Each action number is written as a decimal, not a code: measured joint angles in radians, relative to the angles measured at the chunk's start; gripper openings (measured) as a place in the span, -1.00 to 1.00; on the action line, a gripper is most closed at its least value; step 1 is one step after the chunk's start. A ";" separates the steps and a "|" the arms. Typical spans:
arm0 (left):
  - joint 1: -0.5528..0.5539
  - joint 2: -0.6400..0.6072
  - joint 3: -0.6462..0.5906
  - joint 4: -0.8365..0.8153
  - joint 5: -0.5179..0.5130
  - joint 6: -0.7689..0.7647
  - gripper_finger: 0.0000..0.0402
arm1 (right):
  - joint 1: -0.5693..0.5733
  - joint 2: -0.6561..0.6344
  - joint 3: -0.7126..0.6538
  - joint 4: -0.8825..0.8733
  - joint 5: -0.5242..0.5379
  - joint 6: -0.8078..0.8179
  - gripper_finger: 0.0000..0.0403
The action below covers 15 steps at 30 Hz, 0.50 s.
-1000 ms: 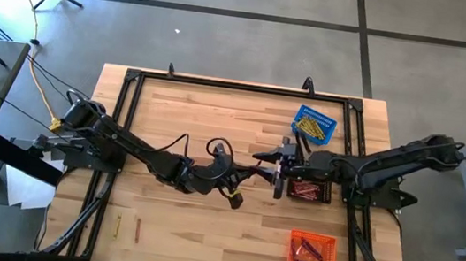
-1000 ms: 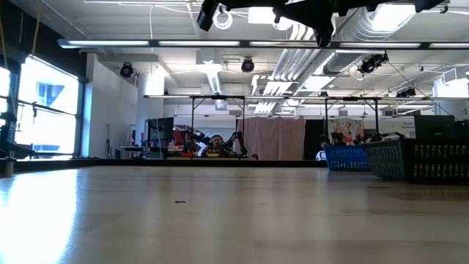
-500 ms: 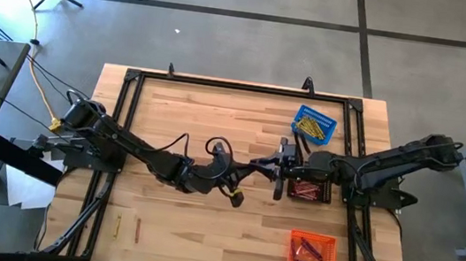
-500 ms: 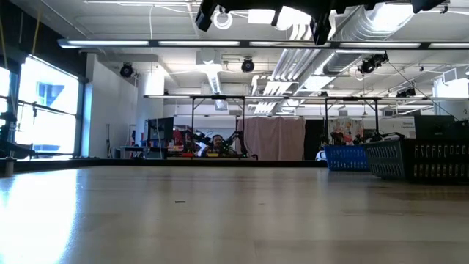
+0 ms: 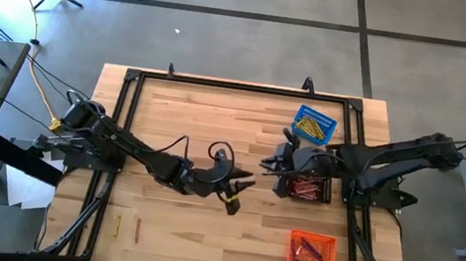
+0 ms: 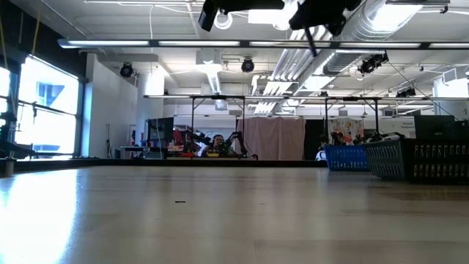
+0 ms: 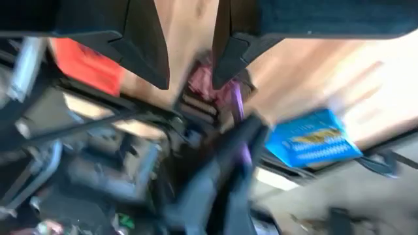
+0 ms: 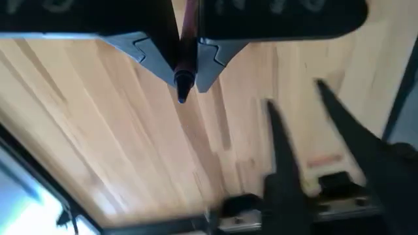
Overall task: Sort crayons
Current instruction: Put the violet crayon into the orange bin
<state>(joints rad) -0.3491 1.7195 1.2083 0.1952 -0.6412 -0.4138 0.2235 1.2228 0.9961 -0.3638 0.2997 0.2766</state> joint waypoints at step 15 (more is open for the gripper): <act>-0.049 0.001 0.000 -0.147 0.052 -0.031 -0.48 | 0.386 0.020 -0.021 -0.395 -0.329 0.568 -0.91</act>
<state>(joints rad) -0.3977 1.7203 1.2079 0.0477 -0.5888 -0.4446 0.6100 1.2426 0.9748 -0.7591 -0.0290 0.8445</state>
